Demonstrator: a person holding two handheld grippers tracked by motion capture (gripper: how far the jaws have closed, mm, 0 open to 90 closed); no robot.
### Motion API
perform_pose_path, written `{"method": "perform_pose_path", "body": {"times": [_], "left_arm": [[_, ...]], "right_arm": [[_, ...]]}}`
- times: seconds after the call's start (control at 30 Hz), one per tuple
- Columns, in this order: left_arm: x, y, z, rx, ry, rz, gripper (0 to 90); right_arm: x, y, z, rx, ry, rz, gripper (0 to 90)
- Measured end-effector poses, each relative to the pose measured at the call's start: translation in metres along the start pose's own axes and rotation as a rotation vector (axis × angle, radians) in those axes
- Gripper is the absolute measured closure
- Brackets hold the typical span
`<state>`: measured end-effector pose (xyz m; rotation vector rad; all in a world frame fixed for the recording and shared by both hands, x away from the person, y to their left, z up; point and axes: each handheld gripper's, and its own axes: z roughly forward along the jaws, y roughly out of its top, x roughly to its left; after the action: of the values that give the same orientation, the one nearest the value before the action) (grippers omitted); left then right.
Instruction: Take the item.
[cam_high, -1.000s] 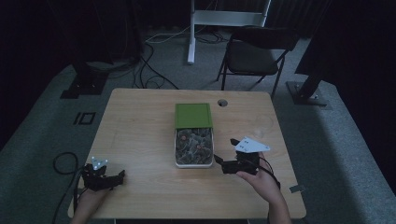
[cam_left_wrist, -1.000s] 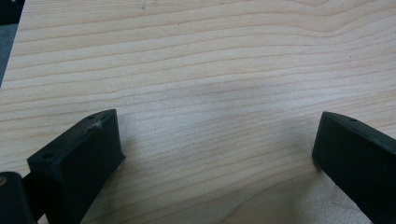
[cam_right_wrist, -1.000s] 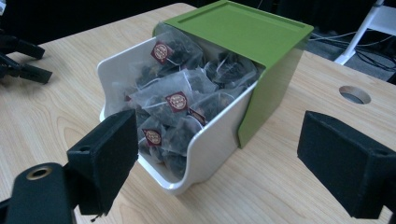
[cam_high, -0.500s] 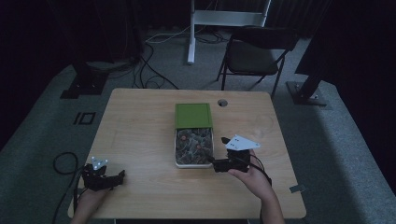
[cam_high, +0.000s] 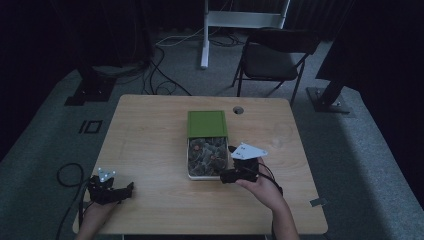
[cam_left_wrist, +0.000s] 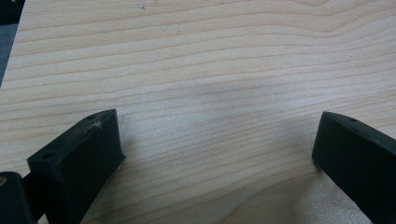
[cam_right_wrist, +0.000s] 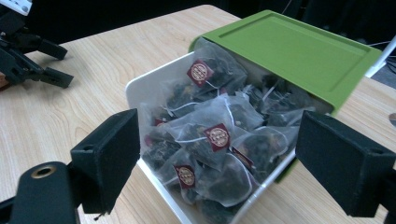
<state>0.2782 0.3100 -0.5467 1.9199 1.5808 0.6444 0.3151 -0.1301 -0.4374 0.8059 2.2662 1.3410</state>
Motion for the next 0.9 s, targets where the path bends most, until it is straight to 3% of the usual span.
{"method": "perform_pose_path", "body": {"times": [0.3, 0.63, 0.73, 0.8, 0.9], "left_arm": [[0.0, 0.0, 0.0, 0.001, 0.0, 0.0, 1.9], [0.0, 0.0, 0.0, 0.001, 0.0, 0.0, 1.9], [0.0, 0.0, 0.0, 0.001, 0.0, 0.0, 2.0], [0.0, 0.0, 0.0, 0.001, 0.0, 0.001, 1.9], [0.0, 0.0, 0.0, 0.002, 0.0, 0.001, 2.0]], "right_arm": [[0.006, 0.0, 0.011, 0.005, 0.018, 0.022, 14.4], [0.016, -0.005, 0.025, 0.034, 0.008, 0.003, 17.9], [0.019, -0.007, 0.029, 0.046, -0.013, -0.012, 22.3], [0.021, -0.008, 0.031, 0.053, 0.003, -0.02, 34.9], [0.022, -0.009, 0.035, 0.073, 0.013, -0.013, 37.3]]}}
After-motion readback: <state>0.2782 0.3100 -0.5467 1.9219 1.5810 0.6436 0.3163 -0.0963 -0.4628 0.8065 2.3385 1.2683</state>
